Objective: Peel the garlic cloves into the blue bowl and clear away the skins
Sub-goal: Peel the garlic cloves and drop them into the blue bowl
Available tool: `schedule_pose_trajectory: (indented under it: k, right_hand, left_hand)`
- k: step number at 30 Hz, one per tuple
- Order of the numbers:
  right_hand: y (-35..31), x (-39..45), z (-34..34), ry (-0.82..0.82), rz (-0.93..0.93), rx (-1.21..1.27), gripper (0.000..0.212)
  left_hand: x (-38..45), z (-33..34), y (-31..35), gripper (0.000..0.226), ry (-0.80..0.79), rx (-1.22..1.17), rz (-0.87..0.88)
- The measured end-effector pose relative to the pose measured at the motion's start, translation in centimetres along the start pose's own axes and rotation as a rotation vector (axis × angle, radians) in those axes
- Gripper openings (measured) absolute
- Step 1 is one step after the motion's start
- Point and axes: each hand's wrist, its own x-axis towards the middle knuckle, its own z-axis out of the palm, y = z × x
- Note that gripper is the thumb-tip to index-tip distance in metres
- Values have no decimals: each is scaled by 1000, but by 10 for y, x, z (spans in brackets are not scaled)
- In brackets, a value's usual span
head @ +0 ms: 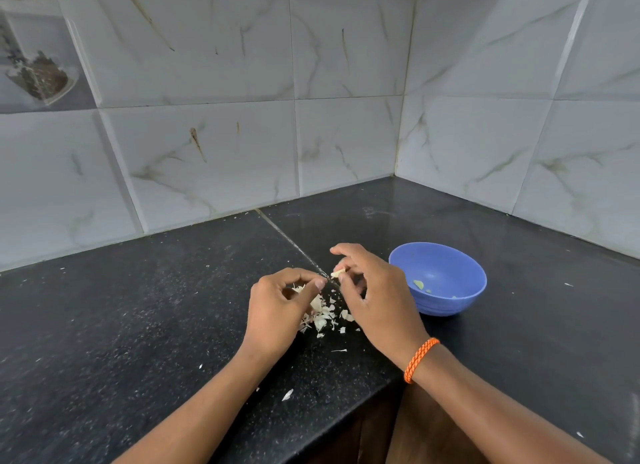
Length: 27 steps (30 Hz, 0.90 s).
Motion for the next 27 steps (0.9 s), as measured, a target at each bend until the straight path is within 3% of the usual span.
schedule_pose_trajectory:
  k: [5, 10, 13, 17, 27]
  right_hand:
    - [16, 18, -33, 63, 93, -148, 30]
    - [46, 15, -59, 27, 225, -329, 46]
    - [54, 12, -67, 72, 279, -365, 39]
    - [53, 10, -74, 89, 301, -361, 28]
    - [46, 17, -71, 61, 233, -361, 29]
  left_hand:
    - [3, -3, -1, 12, 9, 189, 79]
    - [7, -5, -5, 15, 34, 269, 50]
    - [8, -7, -5, 21, 24, 256, 45]
    - [9, -6, -7, 20, 20, 252, 51]
    - [17, -15, -8, 14, -69, 290, 19]
